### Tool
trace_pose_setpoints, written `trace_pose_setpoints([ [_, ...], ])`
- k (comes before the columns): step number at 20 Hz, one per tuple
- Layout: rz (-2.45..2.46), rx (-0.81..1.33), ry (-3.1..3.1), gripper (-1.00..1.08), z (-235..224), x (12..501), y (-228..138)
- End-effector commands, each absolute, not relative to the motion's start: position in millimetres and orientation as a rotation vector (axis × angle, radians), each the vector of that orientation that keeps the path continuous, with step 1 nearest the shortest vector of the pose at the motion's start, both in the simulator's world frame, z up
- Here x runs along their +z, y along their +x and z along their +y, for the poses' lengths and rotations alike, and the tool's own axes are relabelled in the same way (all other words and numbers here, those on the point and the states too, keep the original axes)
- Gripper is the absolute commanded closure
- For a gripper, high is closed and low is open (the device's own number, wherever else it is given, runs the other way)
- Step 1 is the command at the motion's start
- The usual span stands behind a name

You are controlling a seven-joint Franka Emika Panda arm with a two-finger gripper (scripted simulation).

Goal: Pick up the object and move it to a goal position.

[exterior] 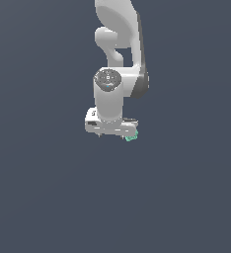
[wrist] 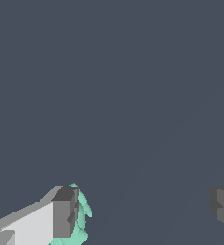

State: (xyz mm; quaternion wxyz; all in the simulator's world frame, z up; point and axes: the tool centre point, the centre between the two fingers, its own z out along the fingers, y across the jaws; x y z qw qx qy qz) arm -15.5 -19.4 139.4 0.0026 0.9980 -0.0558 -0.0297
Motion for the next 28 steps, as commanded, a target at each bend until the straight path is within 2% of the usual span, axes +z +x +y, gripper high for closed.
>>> trace_pose_setpoints([
  [1, -0.230, -0.090, 3.126, -0.92, -15, 137, -18],
  [28, -1.131, -0.038, 2.920, -0.92, 46, 110, -62],
])
